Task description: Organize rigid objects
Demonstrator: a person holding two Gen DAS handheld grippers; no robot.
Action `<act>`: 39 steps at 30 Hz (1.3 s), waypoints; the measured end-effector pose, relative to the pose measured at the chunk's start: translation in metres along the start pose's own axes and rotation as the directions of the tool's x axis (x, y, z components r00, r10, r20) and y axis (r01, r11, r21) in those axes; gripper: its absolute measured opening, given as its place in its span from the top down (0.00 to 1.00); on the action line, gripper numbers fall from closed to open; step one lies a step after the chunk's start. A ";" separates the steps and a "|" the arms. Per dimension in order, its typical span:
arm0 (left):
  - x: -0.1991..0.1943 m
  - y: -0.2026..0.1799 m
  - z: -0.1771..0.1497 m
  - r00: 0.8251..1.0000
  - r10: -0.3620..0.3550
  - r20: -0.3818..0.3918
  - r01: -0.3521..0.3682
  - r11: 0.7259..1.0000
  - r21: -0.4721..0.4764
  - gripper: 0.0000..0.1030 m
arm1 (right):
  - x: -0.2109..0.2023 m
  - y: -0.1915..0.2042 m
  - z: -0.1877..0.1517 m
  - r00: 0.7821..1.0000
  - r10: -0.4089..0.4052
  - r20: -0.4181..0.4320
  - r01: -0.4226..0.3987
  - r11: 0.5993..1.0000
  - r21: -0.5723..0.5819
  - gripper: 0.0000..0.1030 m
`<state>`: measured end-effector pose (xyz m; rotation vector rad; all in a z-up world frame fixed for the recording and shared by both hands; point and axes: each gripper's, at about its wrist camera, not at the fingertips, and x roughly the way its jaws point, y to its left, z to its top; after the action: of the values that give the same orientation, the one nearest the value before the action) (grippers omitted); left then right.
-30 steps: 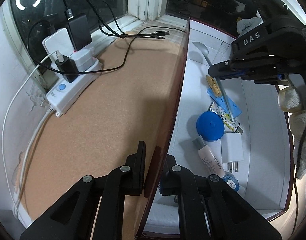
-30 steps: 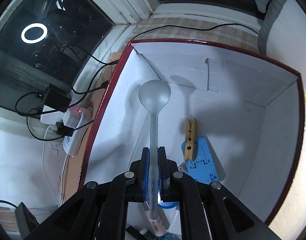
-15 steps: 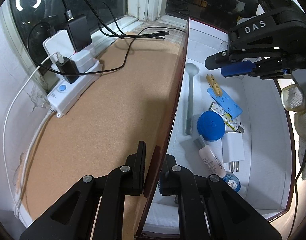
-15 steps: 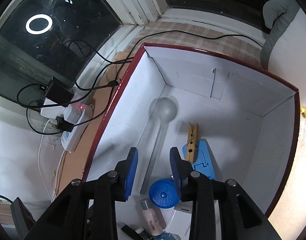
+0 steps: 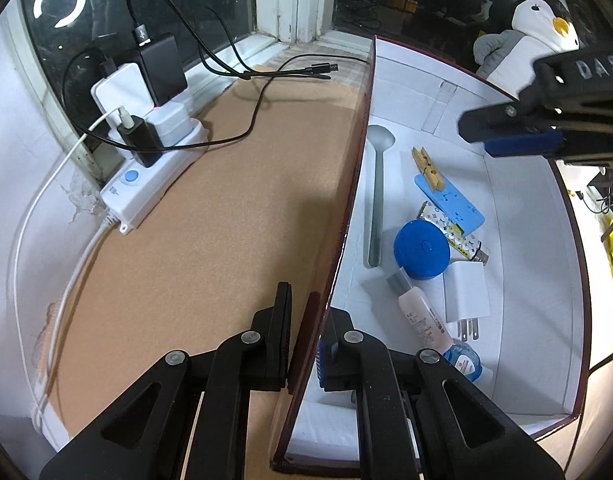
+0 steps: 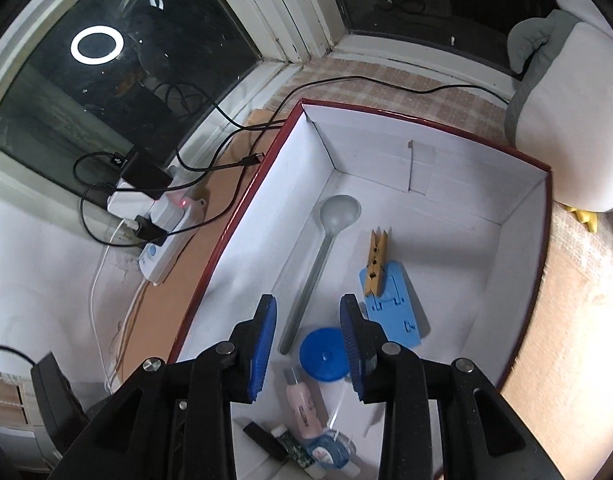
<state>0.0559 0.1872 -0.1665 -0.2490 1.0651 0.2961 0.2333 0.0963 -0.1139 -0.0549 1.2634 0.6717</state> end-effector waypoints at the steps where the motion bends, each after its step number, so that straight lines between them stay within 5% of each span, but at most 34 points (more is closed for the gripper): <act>1: -0.001 0.000 0.000 1.000 0.001 0.002 -0.001 1.000 0.001 0.92 | -0.002 0.000 -0.003 1.000 -0.003 0.002 0.003 1.000 -0.004 0.71; 9: -0.027 -0.001 -0.001 0.999 0.003 0.051 -0.003 1.000 0.008 0.92 | -0.035 -0.006 -0.039 0.998 -0.011 0.068 0.014 0.999 -0.041 0.71; 17: -0.070 -0.017 -0.004 0.992 -0.004 0.129 -0.001 0.999 0.038 0.81 | -0.095 -0.012 -0.095 0.977 -0.040 0.211 0.057 0.996 -0.074 0.55; 20: -0.090 -0.028 -0.009 0.986 -0.019 0.164 0.009 0.998 0.063 0.81 | -0.116 -0.014 -0.119 0.957 -0.092 0.274 0.117 0.990 -0.073 0.39; 31: -0.144 -0.055 -0.032 0.970 -0.050 0.236 0.027 0.995 0.099 0.40 | -0.167 -0.020 -0.176 0.891 -0.185 0.414 0.227 0.972 -0.056 0.27; 39: -0.156 -0.053 -0.040 0.971 -0.032 0.238 0.013 0.997 0.082 0.38 | -0.181 -0.009 -0.203 0.870 -0.192 0.455 0.247 0.967 -0.064 0.24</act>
<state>-0.0287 0.1060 -0.0436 -0.1487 0.8325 0.2557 0.0385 -0.0700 -0.0225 -0.1352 0.7572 0.5226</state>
